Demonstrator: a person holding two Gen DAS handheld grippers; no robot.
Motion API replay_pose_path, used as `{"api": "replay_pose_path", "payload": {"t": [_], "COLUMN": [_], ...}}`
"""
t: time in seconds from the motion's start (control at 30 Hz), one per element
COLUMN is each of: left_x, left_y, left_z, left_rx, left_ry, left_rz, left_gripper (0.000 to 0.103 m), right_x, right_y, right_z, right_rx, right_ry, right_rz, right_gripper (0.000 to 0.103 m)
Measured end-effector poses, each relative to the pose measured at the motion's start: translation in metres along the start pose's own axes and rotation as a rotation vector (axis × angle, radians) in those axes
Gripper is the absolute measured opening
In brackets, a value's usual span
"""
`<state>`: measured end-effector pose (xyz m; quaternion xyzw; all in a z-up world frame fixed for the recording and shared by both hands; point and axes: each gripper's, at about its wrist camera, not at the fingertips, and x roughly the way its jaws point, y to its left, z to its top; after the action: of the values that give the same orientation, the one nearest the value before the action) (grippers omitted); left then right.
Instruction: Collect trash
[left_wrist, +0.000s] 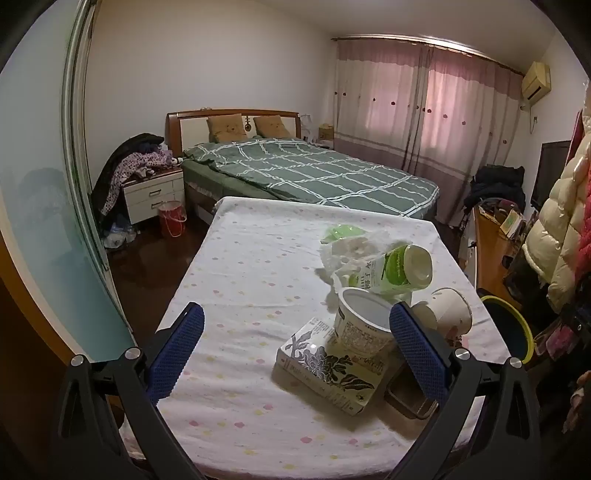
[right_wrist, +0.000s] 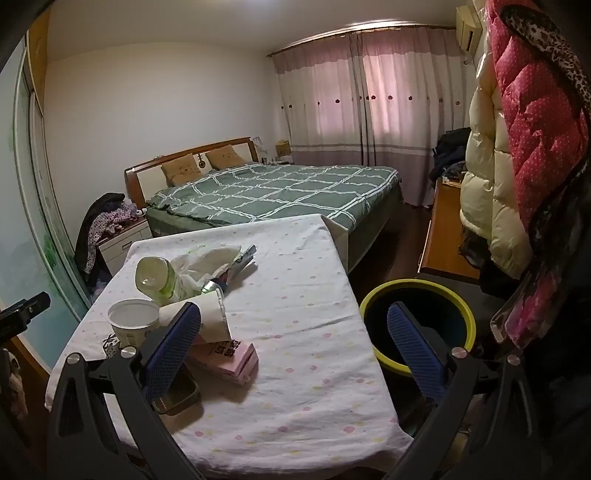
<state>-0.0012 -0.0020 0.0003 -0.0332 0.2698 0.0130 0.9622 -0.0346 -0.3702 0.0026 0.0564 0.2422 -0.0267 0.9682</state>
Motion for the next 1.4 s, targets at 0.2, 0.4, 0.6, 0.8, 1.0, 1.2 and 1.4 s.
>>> {"api": "replay_pose_path", "payload": {"t": [0.2,0.4,0.6,0.8,1.0,1.2,1.4], "left_x": [-0.007,-0.002,-0.005,-0.003,-0.002,-0.002,-0.002], "left_y": [-0.010,-0.008,-0.010,-0.013,-0.014,-0.015,-0.014], "left_z": [0.003,0.003,0.003,0.002,0.002,0.001,0.002], "left_rx": [0.020,0.016,0.025,0.029,0.031,0.027,0.026], "left_ry": [-0.009,0.004,0.005,0.013,0.014,0.017,0.021], "left_rz": [0.002,-0.040,-0.042,-0.047,-0.048,-0.052,-0.053], "left_gripper": [0.099,0.099,0.099,0.099,0.099,0.099,0.099], "right_x": [0.003,0.003,0.005,0.006,0.009,0.010,0.012], "right_y": [-0.003,-0.003,-0.004,-0.005,-0.007,-0.006,-0.006], "right_z": [0.001,-0.002,-0.002,-0.002,-0.002,-0.002,-0.002], "right_rx": [0.013,0.020,0.034,0.041,0.048,0.050,0.054], "right_ry": [0.007,0.001,0.002,0.005,0.008,0.012,0.017], "right_rz": [0.000,0.006,0.009,0.012,0.010,0.010,0.014], "right_gripper": [0.097,0.097,0.097,0.097,0.097,0.097,0.097]}}
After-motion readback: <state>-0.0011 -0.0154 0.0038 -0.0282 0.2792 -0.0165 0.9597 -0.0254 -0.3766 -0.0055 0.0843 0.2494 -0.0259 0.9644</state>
